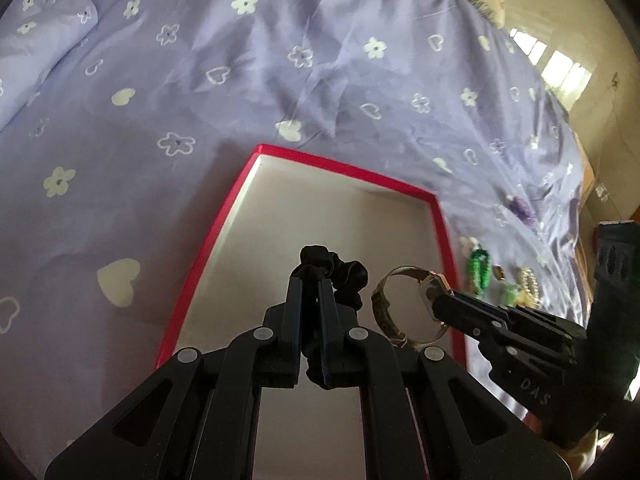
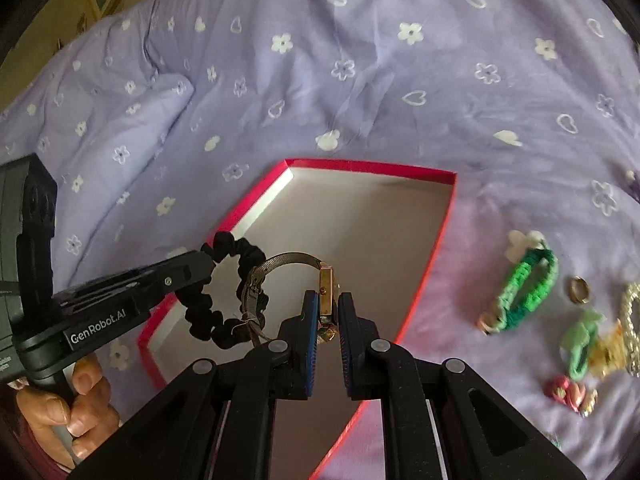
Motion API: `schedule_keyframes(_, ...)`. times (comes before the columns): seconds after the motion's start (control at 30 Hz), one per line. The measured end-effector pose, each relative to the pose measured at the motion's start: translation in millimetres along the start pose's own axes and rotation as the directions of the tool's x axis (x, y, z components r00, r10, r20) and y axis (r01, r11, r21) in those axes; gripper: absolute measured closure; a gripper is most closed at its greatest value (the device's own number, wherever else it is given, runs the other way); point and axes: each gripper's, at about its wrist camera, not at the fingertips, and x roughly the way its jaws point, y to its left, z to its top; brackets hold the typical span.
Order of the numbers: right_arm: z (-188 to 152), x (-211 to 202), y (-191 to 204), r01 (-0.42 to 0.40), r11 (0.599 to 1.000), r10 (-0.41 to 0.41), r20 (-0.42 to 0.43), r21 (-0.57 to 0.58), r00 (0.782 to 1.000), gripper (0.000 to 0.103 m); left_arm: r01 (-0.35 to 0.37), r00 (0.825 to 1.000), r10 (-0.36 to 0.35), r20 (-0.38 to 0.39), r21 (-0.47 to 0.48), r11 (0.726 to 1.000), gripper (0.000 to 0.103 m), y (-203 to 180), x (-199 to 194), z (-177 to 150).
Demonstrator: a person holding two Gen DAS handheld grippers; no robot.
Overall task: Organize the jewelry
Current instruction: 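Carry both items into the red box and open both tools to release them, then grasp the green braided bracelet with the left tool while the right tool grasps the yellow claw clip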
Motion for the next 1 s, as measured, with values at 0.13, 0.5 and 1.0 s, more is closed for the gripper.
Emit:
schedule_keyframes(0.13, 2, 13, 2, 0.026, 0.999, -0.026, -0.026, -0.027, 0.999, 0.094, -0.017, 0.999, 0.016, -0.031, -0.023, 1.0, 0.097, 11, 17, 3)
schedule_keyframes(0.5, 3, 39, 6, 0.063, 0.994, -0.071, -0.093, -0.093, 0.993, 0.093, -0.068, 0.994, 0.066, -0.085, -0.017, 0.998, 0.094, 20, 41, -4)
schedule_keyframes(1.0, -3, -8, -8, -0.004, 1.0, 0.004, -0.006, 0.013, 1.0, 0.057, -0.09, 0.996, 0.089, -0.016, -0.033, 0.995, 0.049, 14, -1, -8)
